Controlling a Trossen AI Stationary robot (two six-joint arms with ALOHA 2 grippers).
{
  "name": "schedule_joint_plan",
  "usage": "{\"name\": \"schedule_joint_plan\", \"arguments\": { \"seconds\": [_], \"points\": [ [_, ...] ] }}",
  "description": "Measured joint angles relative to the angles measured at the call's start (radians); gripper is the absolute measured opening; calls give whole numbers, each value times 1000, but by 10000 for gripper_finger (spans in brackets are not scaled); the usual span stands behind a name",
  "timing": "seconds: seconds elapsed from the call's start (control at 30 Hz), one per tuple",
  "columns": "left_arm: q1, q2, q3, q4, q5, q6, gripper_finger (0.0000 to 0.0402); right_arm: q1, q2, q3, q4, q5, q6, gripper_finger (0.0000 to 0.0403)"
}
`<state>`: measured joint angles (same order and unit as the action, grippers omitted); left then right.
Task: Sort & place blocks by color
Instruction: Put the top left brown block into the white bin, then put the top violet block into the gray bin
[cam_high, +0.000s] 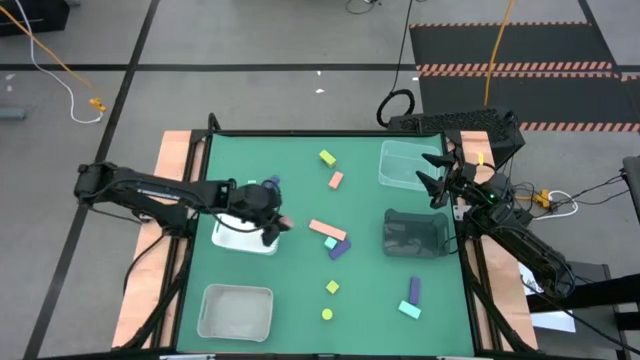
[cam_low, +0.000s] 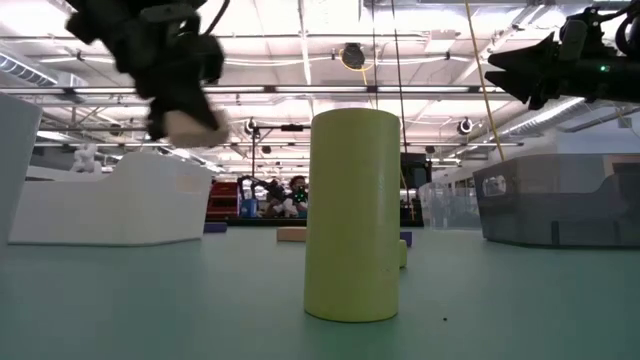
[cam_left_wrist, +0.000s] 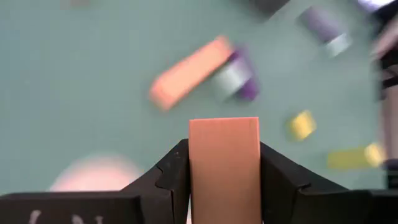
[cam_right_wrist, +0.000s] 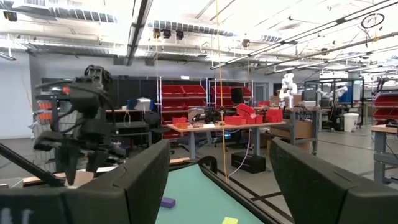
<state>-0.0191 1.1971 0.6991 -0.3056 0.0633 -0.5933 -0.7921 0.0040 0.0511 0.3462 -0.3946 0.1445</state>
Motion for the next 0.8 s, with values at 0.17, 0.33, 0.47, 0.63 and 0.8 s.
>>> {"name": "schedule_joint_plan", "arguments": {
  "seconds": [0.17,0.33,0.47,0.63,0.8],
  "points": [
    [-49,-39,0,-243,-80,-187,137,0,0,0,0,0,0,270],
    [-62,-25,-1,-379,-142,-296,136,0,0,0,1,0,0,270],
    [-61,-25,-1,-389,-161,-341,164,0,2,0,0,0,0,270],
    [-61,-23,-1,-381,-170,-379,197,0,3,0,0,0,0,270],
    [-60,-27,-1,-380,-170,-394,211,0,3,0,0,0,0,270]
  ]
}}
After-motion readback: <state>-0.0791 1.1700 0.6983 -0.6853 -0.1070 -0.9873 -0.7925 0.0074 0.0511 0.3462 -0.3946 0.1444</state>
